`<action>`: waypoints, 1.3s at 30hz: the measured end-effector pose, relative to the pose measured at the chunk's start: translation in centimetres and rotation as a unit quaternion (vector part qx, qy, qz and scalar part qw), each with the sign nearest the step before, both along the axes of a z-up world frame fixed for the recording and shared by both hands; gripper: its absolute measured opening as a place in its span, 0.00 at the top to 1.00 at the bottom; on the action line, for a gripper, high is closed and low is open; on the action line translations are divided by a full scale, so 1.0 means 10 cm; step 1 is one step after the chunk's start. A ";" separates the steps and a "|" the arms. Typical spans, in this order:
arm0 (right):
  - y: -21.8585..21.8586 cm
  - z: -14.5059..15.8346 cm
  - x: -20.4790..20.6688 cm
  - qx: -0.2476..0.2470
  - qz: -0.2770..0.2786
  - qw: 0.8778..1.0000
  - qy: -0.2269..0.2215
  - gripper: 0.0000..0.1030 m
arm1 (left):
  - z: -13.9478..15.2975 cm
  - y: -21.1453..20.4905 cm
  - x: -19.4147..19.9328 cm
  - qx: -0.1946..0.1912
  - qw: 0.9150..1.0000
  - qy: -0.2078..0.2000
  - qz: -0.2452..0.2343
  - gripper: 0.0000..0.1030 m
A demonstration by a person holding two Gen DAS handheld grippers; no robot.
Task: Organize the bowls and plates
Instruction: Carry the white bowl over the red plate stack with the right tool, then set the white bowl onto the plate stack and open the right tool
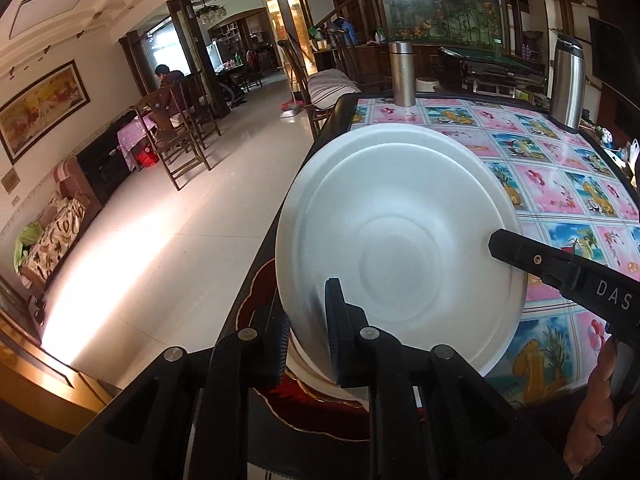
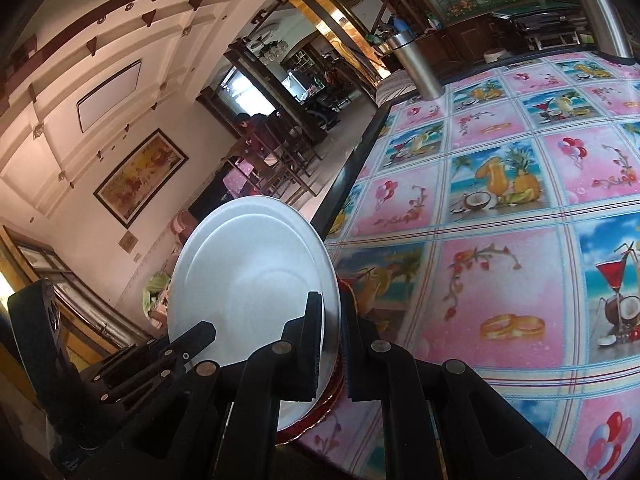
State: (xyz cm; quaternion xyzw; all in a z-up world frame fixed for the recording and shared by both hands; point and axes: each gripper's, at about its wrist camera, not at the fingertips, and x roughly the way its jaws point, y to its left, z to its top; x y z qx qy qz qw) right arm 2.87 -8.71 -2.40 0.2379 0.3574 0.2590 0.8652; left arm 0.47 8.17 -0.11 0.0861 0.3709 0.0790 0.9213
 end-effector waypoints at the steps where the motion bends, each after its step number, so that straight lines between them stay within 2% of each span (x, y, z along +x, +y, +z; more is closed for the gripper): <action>1: 0.05 0.00 0.00 -0.001 0.005 1.000 0.001 0.90 | -0.01 0.01 -0.01 0.004 1.000 -0.001 0.003 0.86; 7: 0.28 0.00 -0.03 -0.015 0.027 0.999 0.015 0.90 | -0.07 0.03 -0.05 0.036 0.999 -0.013 0.016 0.86; 11: 0.35 0.00 -0.04 -0.018 0.034 0.999 0.022 0.90 | -0.09 0.10 -0.05 0.029 0.999 -0.013 0.019 0.86; 23: 0.45 -0.05 0.01 -0.032 0.035 0.998 0.040 0.90 | -0.13 0.11 -0.09 0.059 0.998 -0.025 0.022 0.83; 30: 0.43 -0.12 0.05 -0.032 0.025 0.998 0.048 0.90 | -0.09 0.14 -0.11 0.077 0.996 -0.041 0.033 0.65; 35: 0.42 -0.13 0.05 -0.032 0.026 0.998 0.049 0.88 | -0.07 0.14 -0.12 0.082 0.995 -0.046 0.037 0.60; 39: 0.38 -0.14 0.05 -0.025 0.024 0.998 0.051 0.88 | -0.02 0.13 -0.14 0.101 0.992 -0.063 0.047 0.57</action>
